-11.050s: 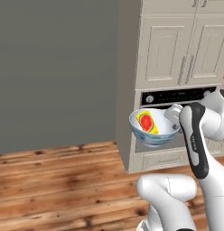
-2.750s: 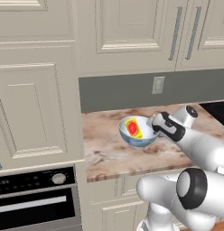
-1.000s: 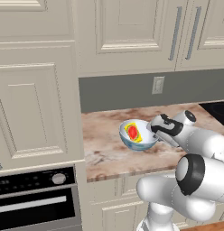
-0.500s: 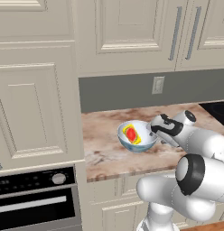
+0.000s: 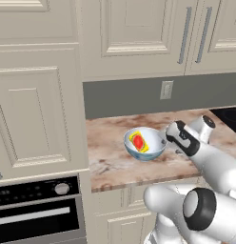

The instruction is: Place the cup inside the bowl on the dining table and move the bowl to any counter.

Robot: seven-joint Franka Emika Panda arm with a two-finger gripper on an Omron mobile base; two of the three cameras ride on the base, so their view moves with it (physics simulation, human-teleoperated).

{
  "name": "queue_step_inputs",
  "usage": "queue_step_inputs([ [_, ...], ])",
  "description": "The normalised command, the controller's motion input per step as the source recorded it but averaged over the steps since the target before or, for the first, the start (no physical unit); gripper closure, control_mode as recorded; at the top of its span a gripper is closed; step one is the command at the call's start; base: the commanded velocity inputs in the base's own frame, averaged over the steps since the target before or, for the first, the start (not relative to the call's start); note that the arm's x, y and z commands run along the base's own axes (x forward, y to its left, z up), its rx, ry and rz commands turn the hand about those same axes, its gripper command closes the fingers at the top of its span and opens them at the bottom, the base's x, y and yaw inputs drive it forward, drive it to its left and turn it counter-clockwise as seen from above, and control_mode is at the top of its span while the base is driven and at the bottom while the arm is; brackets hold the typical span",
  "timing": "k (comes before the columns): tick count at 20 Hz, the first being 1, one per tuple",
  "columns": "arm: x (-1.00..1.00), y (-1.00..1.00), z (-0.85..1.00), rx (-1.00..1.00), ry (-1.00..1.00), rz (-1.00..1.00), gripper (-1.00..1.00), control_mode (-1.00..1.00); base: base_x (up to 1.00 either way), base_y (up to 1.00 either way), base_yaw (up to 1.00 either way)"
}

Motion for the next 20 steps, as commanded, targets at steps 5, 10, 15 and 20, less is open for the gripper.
queue_step_inputs([
  [5,-0.80,0.00,0.20,0.00,0.00,0.00,-1.00,-1.00,0.00,0.00,0.00],
  [10,-0.74,0.00,0.32,0.00,-0.01,0.00,-1.00,-1.00,0.00,0.00,0.00],
  [15,-0.75,0.05,0.42,0.00,-0.01,0.00,-1.00,-1.00,0.00,0.00,0.00],
  [20,-0.87,0.10,0.49,0.00,-0.03,0.00,-1.00,-1.00,0.00,0.00,0.00],
])
